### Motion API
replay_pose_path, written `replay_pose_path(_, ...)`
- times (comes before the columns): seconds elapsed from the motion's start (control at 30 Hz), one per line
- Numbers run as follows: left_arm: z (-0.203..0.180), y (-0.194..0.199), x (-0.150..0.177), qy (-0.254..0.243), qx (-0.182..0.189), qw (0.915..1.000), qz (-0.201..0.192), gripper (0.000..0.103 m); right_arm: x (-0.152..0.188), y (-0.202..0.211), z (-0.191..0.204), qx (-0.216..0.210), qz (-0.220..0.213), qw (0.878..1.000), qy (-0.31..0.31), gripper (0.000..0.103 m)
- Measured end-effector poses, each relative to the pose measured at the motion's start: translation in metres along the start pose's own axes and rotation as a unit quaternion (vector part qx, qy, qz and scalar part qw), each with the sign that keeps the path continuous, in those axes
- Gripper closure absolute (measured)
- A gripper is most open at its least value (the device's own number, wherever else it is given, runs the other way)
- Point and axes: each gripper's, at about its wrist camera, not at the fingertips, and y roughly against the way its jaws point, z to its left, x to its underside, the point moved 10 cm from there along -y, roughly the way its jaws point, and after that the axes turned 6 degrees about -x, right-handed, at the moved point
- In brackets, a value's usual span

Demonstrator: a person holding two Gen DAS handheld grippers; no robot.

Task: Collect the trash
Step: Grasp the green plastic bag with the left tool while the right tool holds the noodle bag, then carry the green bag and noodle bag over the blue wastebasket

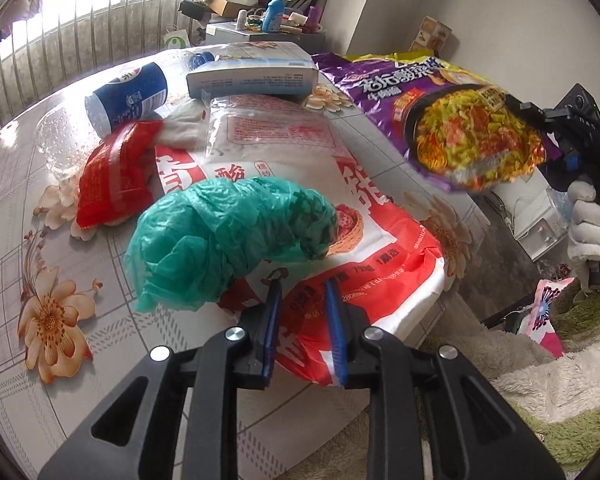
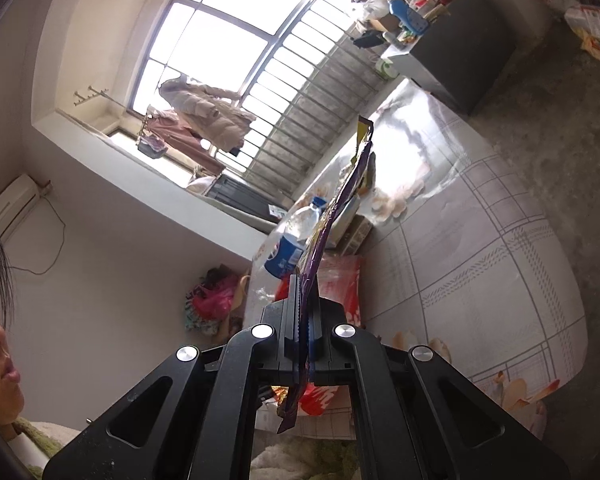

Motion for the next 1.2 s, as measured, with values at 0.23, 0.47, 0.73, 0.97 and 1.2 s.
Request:
replay_pose_path(0.23,0.026,0.018,-0.012,0.046,-0.02,0.9983,-0.029,0.065,0.022,-0.011,-0.001,0.047,0.039,0.997,0.046,0.101)
replay_pose_path(0.47,0.046,0.032,-0.019,0.059,-0.037,0.9965,-0.046,0.057,0.026,-0.012,0.004,0.059,0.047,0.995,0.067,0.101)
replay_pose_path(0.73,0.061,0.046,-0.023,0.096,-0.028,0.9928,-0.066,0.051,0.027,-0.017,0.004,0.063,0.052,0.994,0.068,0.101)
replay_pose_path(0.97,0.092,0.041,-0.023,0.171,-0.007,0.983,-0.068,0.051,0.027,-0.019,0.005,0.064,0.052,0.994,0.069,0.101)
replay_pose_path(1.2,0.11,0.023,-0.018,0.248,0.057,0.9656,-0.054,0.051,0.026,-0.019,0.005,0.064,0.052,0.994,0.07,0.101)
